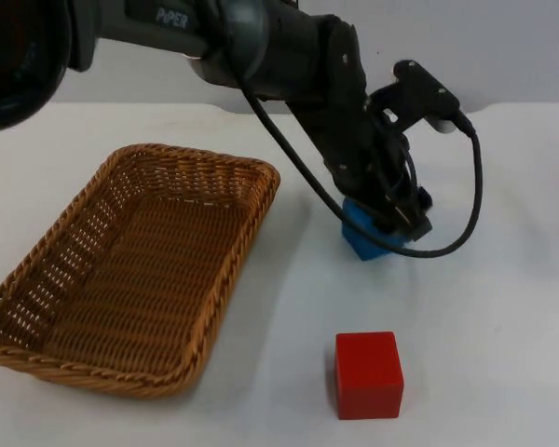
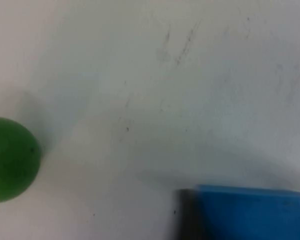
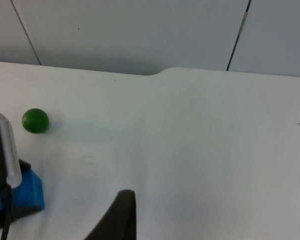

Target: Place all geometric objects except the red cube into the basket.

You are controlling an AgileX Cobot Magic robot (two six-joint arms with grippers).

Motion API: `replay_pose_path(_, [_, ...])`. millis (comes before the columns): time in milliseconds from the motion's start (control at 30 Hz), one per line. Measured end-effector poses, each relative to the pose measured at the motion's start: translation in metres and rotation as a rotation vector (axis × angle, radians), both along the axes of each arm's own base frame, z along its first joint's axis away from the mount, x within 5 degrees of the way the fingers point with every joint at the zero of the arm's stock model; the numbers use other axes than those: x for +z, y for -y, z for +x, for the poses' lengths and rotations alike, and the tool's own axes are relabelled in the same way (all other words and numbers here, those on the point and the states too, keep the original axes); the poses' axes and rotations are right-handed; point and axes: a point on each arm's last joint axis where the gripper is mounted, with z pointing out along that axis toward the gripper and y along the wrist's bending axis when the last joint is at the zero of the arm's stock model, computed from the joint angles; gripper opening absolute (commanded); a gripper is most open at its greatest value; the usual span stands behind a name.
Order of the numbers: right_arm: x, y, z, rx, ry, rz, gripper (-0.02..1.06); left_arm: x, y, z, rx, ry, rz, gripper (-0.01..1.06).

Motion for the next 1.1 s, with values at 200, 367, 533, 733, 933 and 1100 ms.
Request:
replay_pose_path(200, [0.001, 0.001, 0.0, -0.002, 0.008, -0.009, 1.05, 0.003, -0.002, 0.001, 0.05, -0.014, 0.007, 0.06])
replay_pose_path(367, [0.001, 0.001, 0.001, -0.002, 0.012, -0.009, 1.05, 0.04, -0.004, 0.0, 0.059, 0.033, -0.013, 0.06])
replay_pose_path(533, [0.001, 0.001, 0.001, -0.002, 0.012, -0.009, 1.05, 0.127, -0.013, -0.006, 0.1, 0.171, -0.099, 0.06])
replay_pose_path(733, [0.001, -0.001, 0.001, 0.0, 0.012, 0.009, 1.05, 0.18, -0.046, -0.006, 0.207, 0.246, -0.067, 0.06])
replay_pose_path(933, [0.001, -0.001, 0.001, 0.0, 0.014, 0.009, 1.05, 0.186, -0.105, -0.001, 0.371, 0.152, -0.077, 0.06])
replay_pose_path(1100, [0.001, -0.001, 0.001, 0.0, 0.014, 0.009, 1.05, 0.174, -0.166, -0.019, 0.543, 0.133, -0.182, 0.06])
